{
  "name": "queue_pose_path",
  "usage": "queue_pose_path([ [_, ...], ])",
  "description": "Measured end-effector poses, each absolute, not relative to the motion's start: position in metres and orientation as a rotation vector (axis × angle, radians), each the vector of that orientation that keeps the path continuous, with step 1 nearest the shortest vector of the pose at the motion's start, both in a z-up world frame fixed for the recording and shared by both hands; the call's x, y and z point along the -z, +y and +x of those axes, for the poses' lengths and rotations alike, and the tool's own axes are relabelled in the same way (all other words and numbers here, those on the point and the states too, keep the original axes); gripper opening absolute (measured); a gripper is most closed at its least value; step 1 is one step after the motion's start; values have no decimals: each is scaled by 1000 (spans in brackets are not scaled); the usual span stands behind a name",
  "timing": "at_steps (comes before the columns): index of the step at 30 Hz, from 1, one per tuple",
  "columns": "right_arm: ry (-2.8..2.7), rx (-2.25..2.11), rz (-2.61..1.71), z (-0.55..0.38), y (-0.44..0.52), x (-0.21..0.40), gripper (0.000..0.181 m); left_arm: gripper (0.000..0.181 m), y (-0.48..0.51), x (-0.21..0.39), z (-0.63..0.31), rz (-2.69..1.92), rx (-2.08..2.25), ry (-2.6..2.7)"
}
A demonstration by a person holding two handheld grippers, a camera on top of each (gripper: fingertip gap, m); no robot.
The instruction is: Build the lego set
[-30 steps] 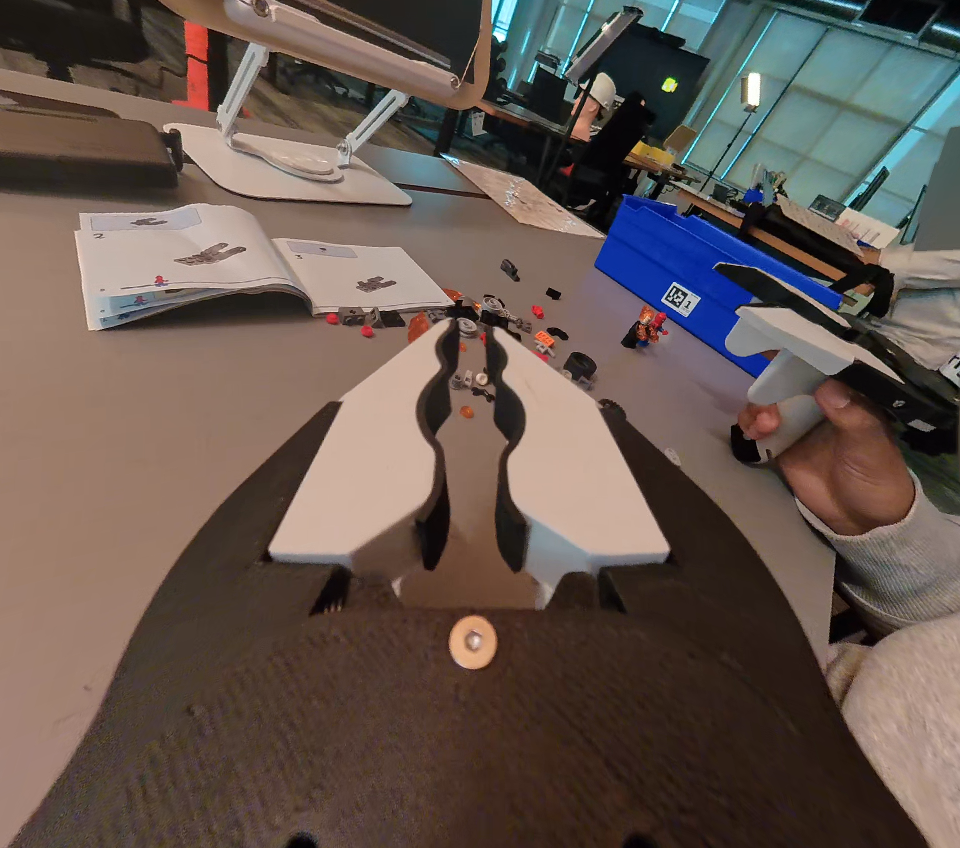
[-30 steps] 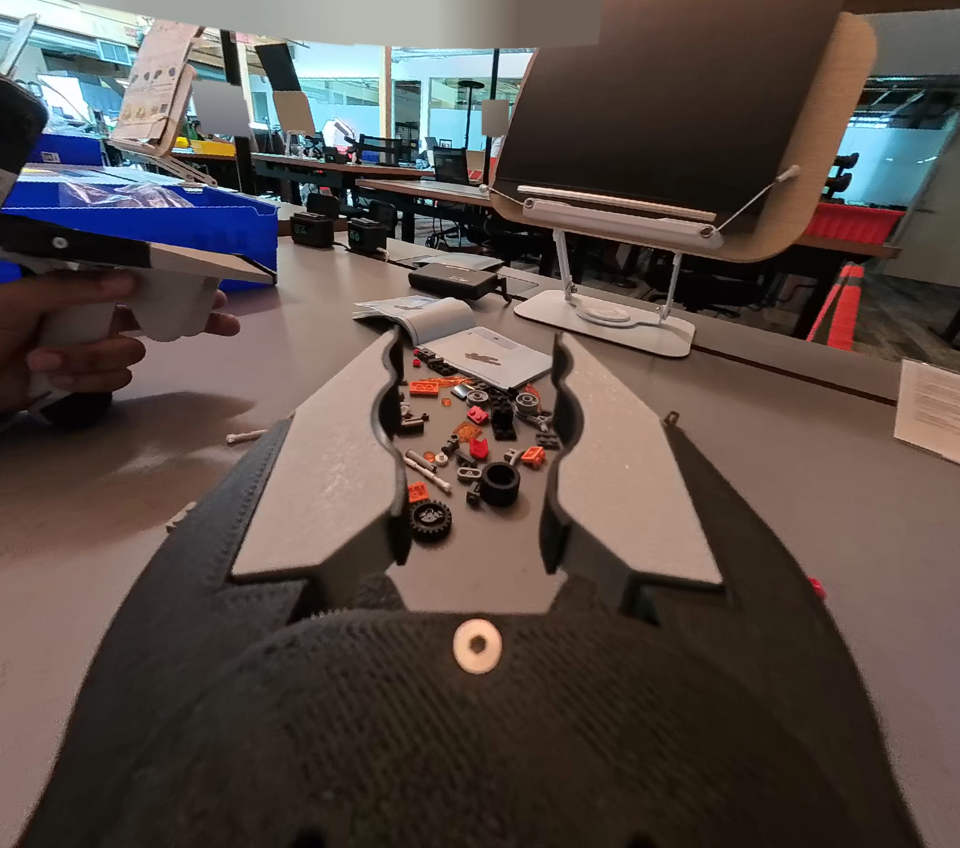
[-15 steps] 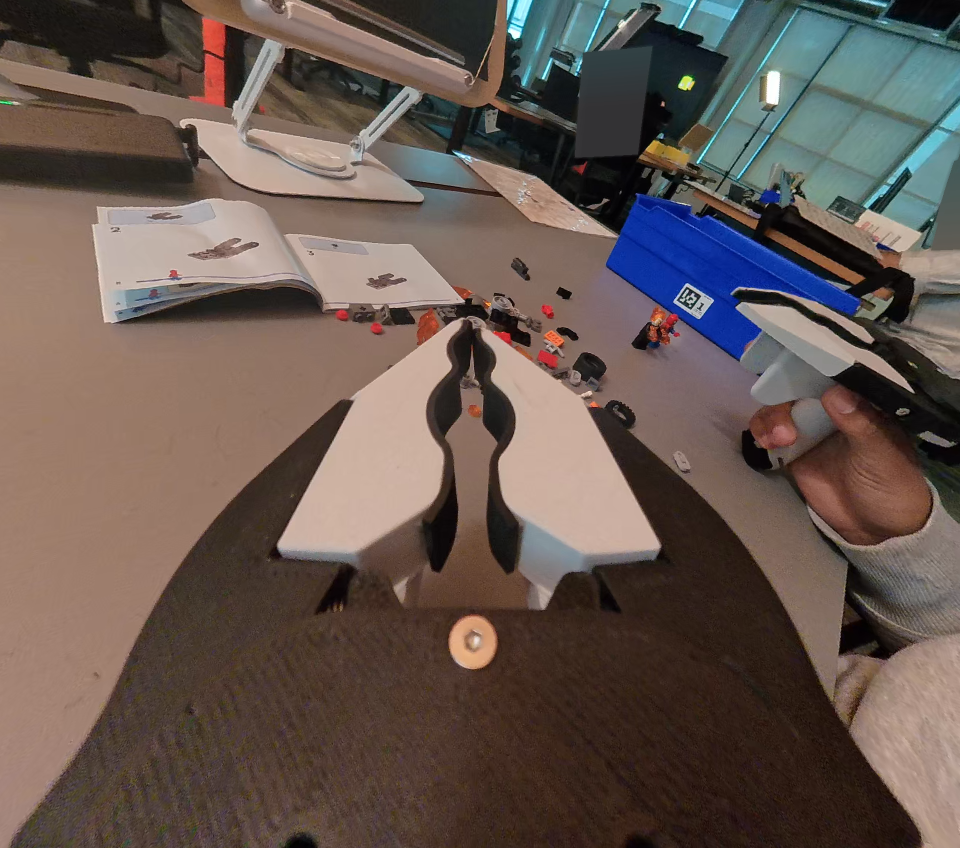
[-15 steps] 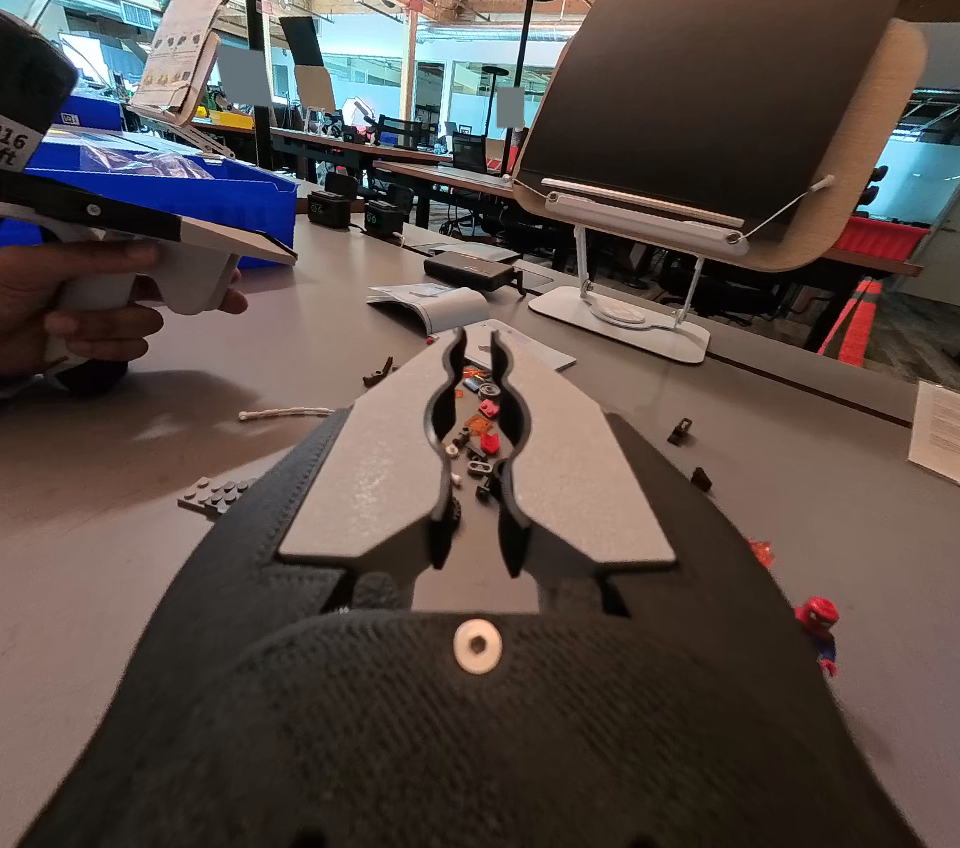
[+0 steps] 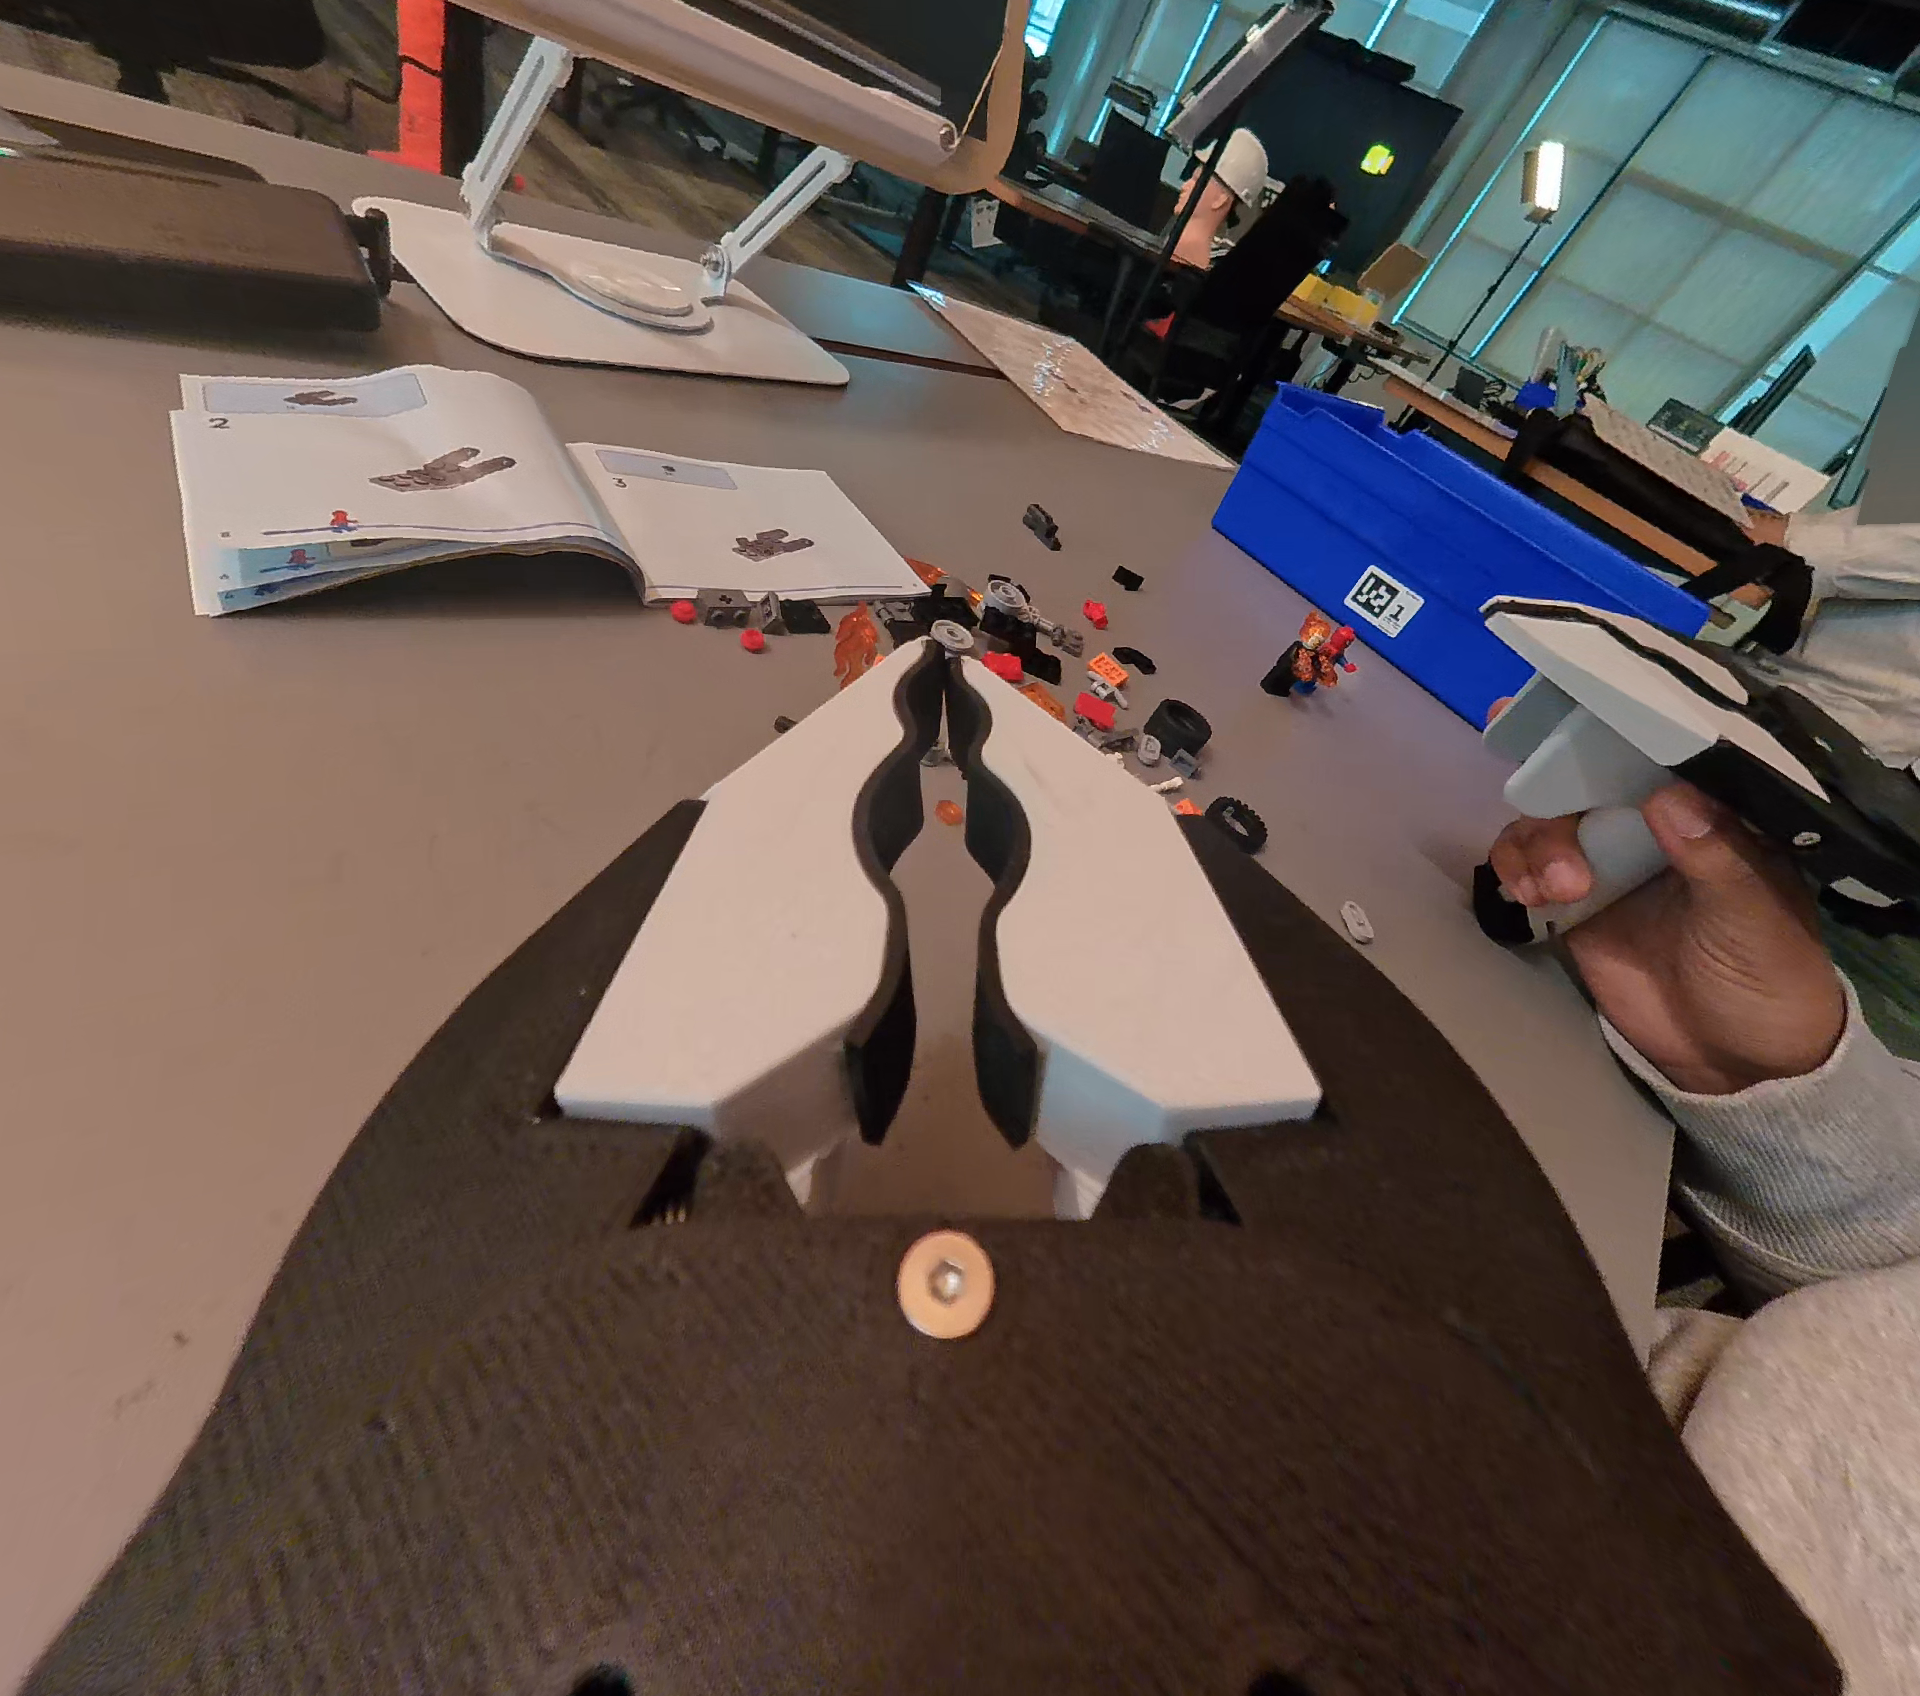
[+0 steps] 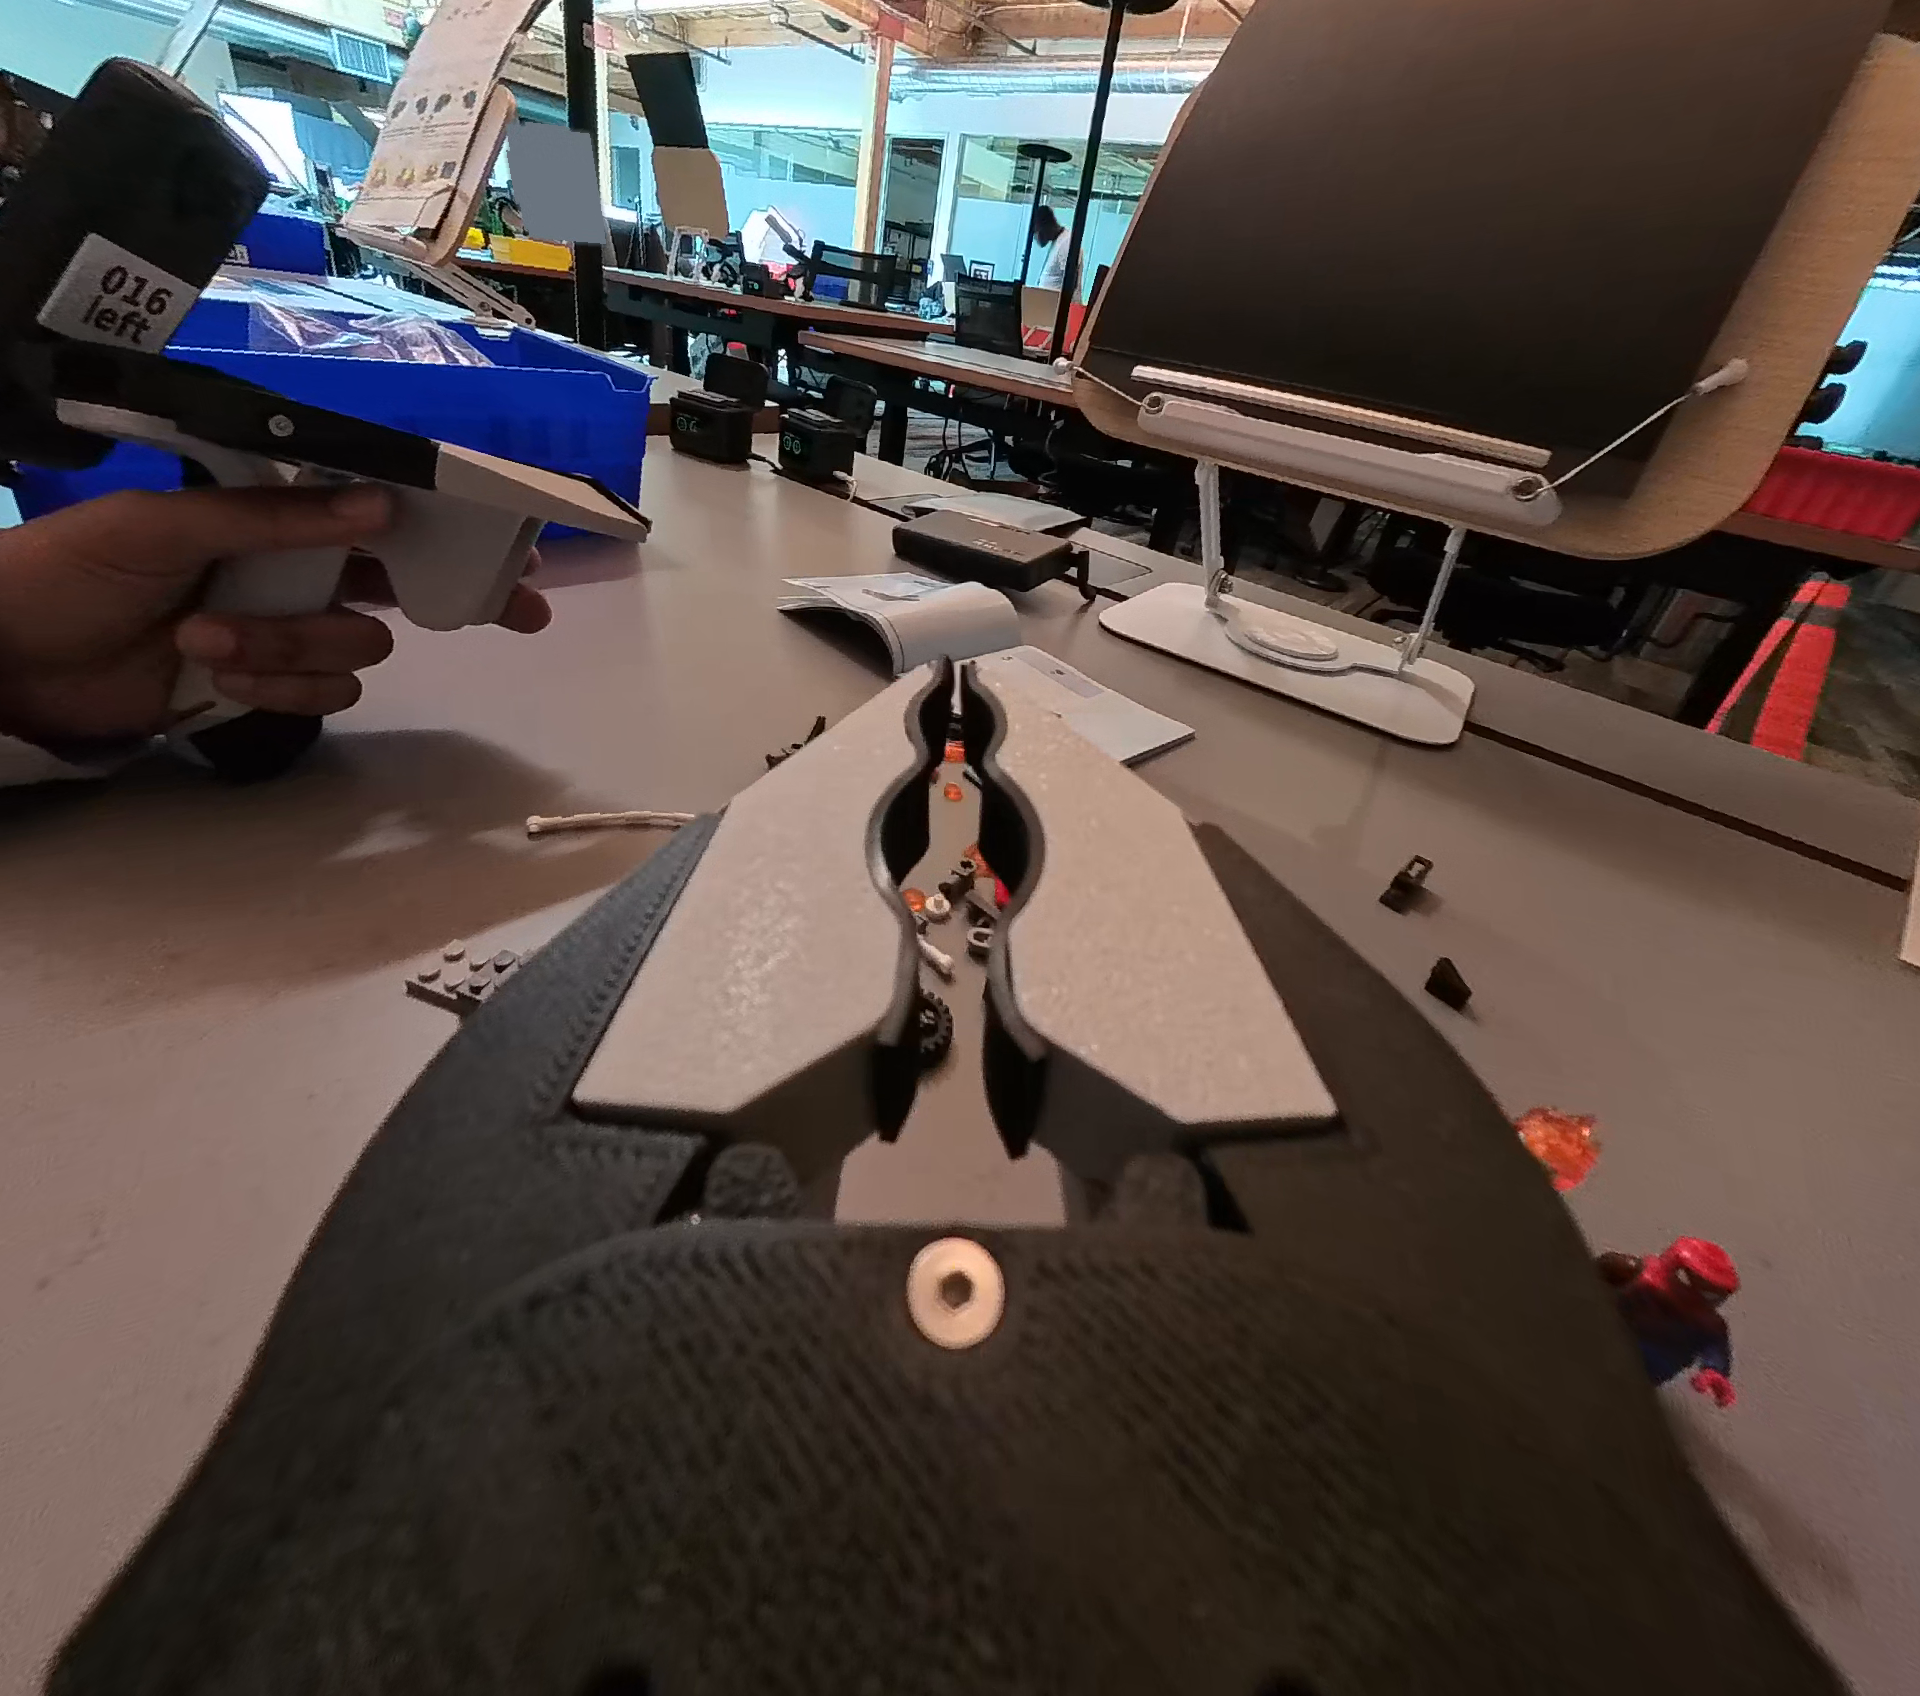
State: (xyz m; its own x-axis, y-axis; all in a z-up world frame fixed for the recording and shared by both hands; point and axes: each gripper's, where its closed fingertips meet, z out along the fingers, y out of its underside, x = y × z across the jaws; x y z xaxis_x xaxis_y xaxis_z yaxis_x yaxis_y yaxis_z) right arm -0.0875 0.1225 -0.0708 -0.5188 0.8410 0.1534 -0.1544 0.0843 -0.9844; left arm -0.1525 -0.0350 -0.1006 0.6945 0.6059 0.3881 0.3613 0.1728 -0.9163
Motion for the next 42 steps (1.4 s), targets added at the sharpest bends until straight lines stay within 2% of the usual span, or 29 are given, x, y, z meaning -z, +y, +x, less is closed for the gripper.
queue_pose_path([
  [42,-1578,-1568,-680,-87,119,74,3,0,-34,104,-154,-1438,-161,-877],
])
